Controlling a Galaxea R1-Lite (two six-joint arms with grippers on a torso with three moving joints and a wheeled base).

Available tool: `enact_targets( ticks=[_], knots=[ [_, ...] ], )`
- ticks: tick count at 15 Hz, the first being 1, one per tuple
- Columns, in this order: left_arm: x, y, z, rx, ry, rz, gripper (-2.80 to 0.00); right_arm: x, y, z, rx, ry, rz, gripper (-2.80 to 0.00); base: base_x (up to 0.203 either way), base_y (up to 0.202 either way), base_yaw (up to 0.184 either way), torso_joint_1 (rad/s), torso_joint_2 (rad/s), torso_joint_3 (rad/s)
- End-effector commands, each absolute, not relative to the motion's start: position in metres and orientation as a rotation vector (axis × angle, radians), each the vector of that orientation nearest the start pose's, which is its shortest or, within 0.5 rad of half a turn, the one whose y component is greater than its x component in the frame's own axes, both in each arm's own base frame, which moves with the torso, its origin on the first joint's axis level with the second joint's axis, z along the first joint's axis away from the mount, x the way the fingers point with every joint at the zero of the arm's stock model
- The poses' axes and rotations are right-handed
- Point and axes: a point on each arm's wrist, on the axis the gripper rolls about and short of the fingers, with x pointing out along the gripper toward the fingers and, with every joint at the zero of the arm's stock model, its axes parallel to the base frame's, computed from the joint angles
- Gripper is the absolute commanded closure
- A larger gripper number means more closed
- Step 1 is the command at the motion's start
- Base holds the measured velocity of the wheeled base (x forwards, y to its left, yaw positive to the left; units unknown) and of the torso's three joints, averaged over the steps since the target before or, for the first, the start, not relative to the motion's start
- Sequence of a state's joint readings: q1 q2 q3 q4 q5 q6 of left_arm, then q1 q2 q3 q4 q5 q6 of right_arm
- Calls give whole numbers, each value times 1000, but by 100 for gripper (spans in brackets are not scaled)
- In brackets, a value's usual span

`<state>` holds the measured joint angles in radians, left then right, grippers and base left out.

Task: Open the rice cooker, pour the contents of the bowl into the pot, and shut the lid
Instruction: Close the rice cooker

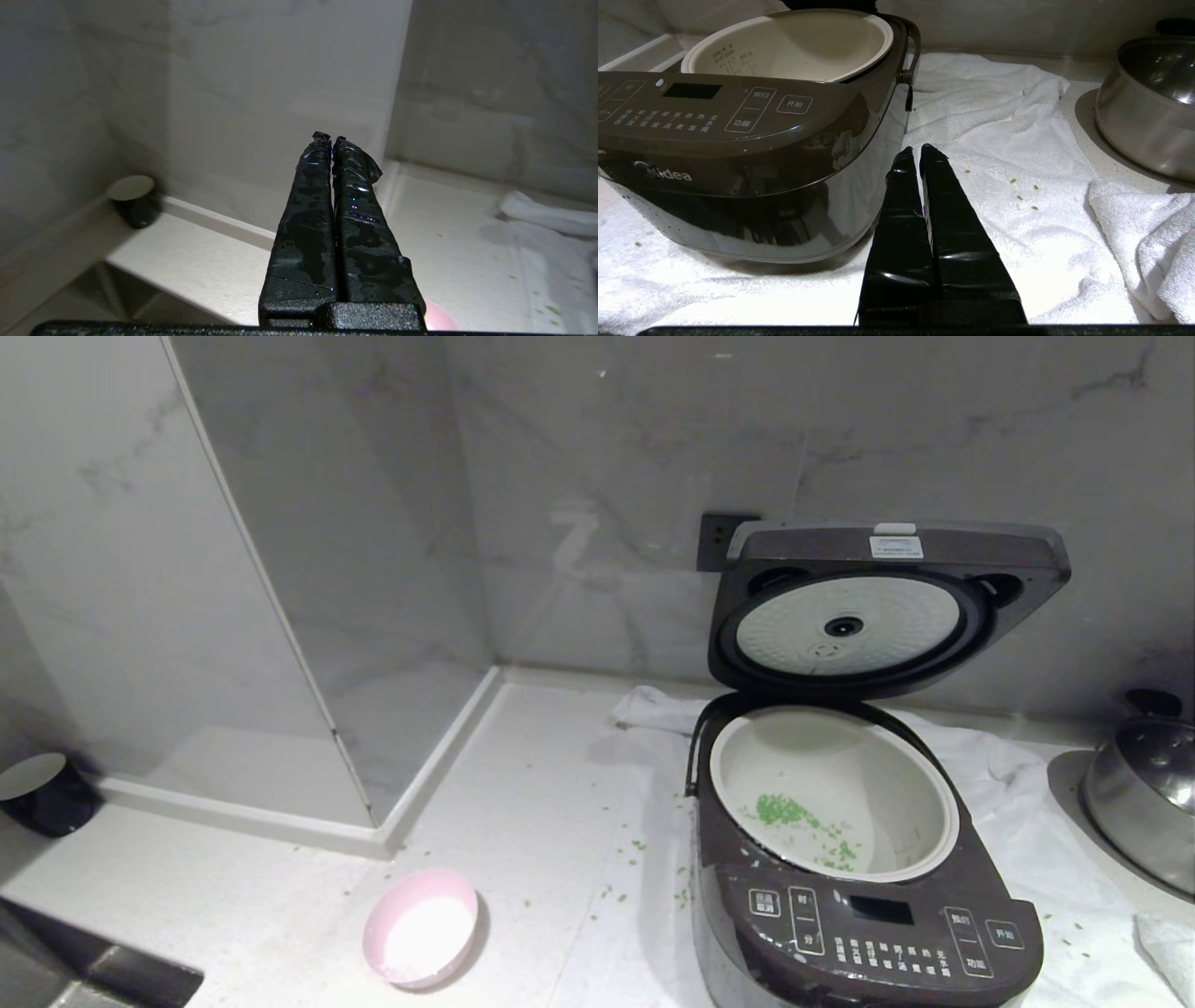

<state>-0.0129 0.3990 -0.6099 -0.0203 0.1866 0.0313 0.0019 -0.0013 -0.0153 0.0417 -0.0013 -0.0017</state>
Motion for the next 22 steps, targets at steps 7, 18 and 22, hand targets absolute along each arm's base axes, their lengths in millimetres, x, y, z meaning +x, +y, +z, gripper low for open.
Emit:
enact_targets(
  ticks=[7, 18, 22],
  knots=[
    [-25, 1, 89, 81, -41, 78, 0, -24, 0, 75, -2, 27, 2, 0, 0, 0, 0, 0, 0, 0],
    [-29, -1, 76, 60, 107, -29, 0, -24, 0, 75, -1, 27, 2, 0, 0, 0, 0, 0, 0, 0],
    [-29, -1, 76, 57, 107, -26, 0, -24, 0, 75, 0, 26, 2, 0, 0, 0, 0, 0, 0, 0]
  ],
)
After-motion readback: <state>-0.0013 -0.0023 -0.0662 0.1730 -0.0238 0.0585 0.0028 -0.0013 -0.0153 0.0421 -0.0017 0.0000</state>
